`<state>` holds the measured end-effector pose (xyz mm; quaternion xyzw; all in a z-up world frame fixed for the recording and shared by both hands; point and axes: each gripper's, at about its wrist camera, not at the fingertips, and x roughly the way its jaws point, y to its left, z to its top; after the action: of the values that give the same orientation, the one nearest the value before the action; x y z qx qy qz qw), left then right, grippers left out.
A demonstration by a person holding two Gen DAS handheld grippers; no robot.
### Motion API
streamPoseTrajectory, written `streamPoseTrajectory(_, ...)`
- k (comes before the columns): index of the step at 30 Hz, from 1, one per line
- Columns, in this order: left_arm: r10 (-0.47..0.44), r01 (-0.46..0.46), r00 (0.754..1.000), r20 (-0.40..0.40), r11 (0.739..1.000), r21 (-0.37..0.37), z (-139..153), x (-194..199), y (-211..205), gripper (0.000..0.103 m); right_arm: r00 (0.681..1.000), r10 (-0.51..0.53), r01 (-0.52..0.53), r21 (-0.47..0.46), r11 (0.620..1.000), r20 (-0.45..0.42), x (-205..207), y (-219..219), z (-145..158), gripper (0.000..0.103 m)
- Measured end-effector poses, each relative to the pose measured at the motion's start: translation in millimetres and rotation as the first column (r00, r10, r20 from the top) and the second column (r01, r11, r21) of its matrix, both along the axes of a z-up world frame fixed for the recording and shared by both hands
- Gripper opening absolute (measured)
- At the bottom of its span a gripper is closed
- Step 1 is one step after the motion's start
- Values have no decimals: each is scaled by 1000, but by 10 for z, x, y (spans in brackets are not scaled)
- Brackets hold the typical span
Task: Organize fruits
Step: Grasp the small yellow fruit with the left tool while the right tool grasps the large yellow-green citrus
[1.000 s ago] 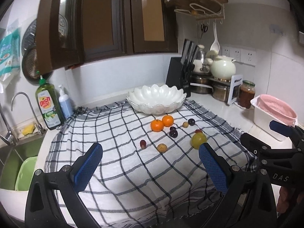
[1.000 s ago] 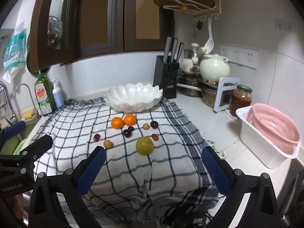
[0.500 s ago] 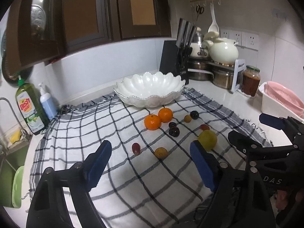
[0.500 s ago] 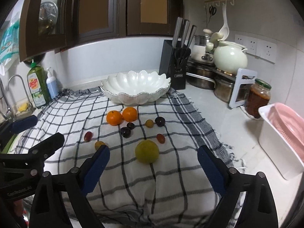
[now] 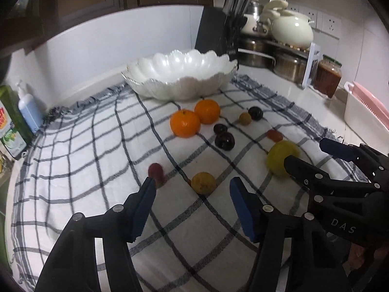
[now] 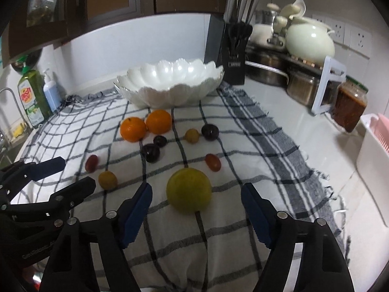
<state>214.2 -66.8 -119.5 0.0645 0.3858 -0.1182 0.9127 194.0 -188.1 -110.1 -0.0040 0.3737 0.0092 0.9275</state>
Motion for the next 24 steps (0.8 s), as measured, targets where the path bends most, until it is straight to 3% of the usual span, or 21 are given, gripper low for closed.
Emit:
streamPoseTrajectory(13, -51, 52, 997, -65, 999, 13, -238, 215, -132, 48, 997, 6, -5, 5, 1000, -71, 216, 28, -239, 64)
streamPoseTrajectory(24, -56, 57, 995, -87, 998, 6, -315, 296, -120, 29, 995, 16, -16, 1, 1000, -98, 276, 79, -324, 50)
